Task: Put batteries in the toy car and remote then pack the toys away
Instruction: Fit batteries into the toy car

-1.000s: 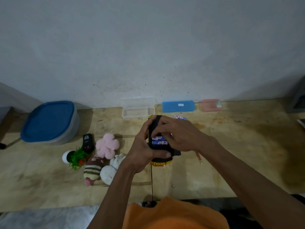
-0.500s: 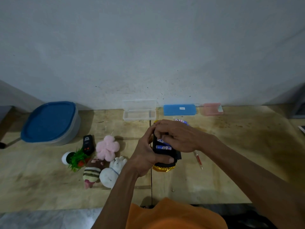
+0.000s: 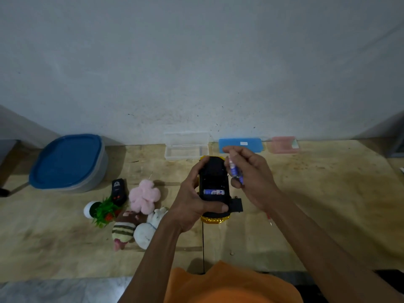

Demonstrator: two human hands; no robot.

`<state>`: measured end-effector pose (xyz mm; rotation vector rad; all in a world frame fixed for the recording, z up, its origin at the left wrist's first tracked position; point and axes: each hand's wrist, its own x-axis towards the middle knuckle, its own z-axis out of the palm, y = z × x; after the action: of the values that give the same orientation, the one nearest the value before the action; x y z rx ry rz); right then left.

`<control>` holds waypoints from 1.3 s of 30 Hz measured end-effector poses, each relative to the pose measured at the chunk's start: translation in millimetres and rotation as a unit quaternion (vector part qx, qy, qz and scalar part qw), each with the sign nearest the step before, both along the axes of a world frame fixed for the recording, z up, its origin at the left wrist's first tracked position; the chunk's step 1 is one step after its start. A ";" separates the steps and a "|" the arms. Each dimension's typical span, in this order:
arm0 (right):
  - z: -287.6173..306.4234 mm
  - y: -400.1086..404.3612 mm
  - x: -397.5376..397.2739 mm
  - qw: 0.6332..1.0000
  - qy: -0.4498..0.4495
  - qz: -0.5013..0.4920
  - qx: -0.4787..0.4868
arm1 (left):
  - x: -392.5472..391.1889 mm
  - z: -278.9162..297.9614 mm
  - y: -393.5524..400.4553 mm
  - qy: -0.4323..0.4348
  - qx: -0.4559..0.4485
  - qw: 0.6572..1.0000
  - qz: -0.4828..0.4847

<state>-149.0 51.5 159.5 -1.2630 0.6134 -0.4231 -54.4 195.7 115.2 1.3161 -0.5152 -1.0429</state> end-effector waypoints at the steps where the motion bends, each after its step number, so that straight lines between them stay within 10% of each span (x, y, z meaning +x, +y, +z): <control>1: 3.7 1.9 -1.1 0.997 -0.007 -0.027 0.078 | 0.1 -0.9 1.4 -0.001 0.000 1.000 0.005; 4: 8.2 11.0 -4.8 0.983 0.044 -0.077 0.163 | -1.0 -3.2 4.4 -0.008 0.000 1.000 0.019; 12: -0.8 43.1 -26.3 0.972 0.213 -0.002 -0.099 | -1.2 -8.1 8.8 -0.065 0.001 0.997 0.037; 26: -12.9 68.3 -20.1 0.969 0.233 -0.055 0.067 | -15.2 -4.8 15.0 -0.110 -0.011 0.992 0.065; 39: -36.1 73.0 -17.6 0.954 0.244 -0.103 -0.139 | -17.3 -22.5 19.7 -0.105 0.022 0.992 0.066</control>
<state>-166.6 124.5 123.3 -1.5959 1.1427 -0.3777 -71.6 215.4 92.7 1.4882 -0.5574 -0.8147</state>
